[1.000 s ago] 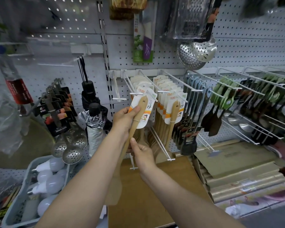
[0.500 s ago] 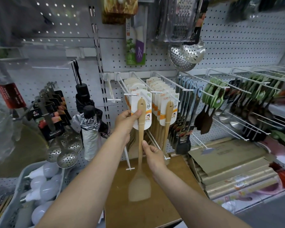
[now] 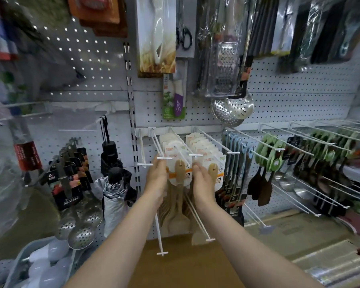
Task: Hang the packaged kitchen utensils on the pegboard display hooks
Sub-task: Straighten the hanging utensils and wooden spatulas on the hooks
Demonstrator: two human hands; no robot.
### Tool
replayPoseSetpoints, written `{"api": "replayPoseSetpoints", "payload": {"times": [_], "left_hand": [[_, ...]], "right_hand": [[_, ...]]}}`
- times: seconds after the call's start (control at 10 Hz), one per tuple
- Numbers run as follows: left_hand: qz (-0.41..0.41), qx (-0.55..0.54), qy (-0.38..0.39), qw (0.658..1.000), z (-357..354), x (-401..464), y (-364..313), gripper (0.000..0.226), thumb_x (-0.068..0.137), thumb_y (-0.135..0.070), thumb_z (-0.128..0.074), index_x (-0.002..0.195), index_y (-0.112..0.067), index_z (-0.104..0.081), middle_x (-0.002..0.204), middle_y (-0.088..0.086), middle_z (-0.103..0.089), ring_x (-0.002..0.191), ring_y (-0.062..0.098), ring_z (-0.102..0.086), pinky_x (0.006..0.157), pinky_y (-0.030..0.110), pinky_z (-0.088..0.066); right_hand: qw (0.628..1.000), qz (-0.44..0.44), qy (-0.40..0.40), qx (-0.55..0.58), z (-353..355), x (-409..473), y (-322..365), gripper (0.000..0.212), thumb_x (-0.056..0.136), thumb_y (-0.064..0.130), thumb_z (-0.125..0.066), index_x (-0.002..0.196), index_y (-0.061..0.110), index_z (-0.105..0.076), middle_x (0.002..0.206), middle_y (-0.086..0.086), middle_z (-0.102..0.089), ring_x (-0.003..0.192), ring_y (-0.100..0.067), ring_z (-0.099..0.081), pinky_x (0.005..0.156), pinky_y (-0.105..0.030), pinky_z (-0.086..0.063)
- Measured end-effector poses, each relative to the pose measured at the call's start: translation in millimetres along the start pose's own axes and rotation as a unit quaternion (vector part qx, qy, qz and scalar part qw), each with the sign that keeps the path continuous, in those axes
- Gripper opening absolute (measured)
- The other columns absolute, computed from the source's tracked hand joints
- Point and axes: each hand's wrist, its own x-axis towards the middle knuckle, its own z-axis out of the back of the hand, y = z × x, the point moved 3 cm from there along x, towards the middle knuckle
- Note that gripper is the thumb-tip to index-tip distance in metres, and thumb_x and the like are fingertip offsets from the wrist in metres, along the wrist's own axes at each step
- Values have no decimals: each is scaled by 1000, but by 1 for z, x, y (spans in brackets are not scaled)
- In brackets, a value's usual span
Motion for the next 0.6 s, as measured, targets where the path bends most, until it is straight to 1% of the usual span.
{"api": "replayPoseSetpoints", "payload": {"times": [0.1,0.2,0.3,0.4,0.5,0.6], "left_hand": [[-13,-1,-4,1000,-8,1,-9,57,100,-65,-35,133,-26,-61,129,-1,-64,107,17,-62,90,33,-51],[-1,3,-2,1000,-17,-1,-16,66,99,-68,-29,148,-28,-47,144,-3,-50,137,22,-45,111,37,-35],[-3,15,-6,1000,-27,-3,-18,67,99,-67,-26,156,-33,-34,159,-6,-36,145,19,-35,122,42,-26],[-2,11,-19,1000,-31,0,-20,65,101,-66,-25,158,-36,-27,163,-7,-29,149,20,-30,123,45,-23],[0,10,-30,999,-37,7,-13,77,92,-79,-27,155,-36,-35,161,-6,-35,147,20,-34,122,47,-28],[9,-9,-27,1000,-39,15,-9,110,65,-102,-22,152,-38,-40,159,-5,-40,143,18,-40,120,46,-30]], "right_hand": [[999,35,28,-5,-6,15,21,47,109,40,-36,155,33,-37,158,12,-37,149,-13,-30,123,-36,-22],[998,46,53,3,-13,26,32,49,108,47,-35,156,38,-34,162,14,-31,151,-12,-25,126,-40,-17],[995,27,68,64,-17,34,39,54,106,50,-39,157,31,-35,158,15,-33,148,-8,-27,124,-34,-18],[991,-8,83,104,-23,45,41,79,89,70,-48,155,29,-39,159,10,-37,146,-12,-35,124,-39,-23],[988,-40,93,118,-29,58,34,68,96,63,-47,154,27,-42,159,3,-41,146,-18,-38,123,-45,-27],[984,-52,117,121,-37,69,25,99,71,86,-51,151,28,-47,158,5,-42,147,-15,-36,124,-43,-24]]}}
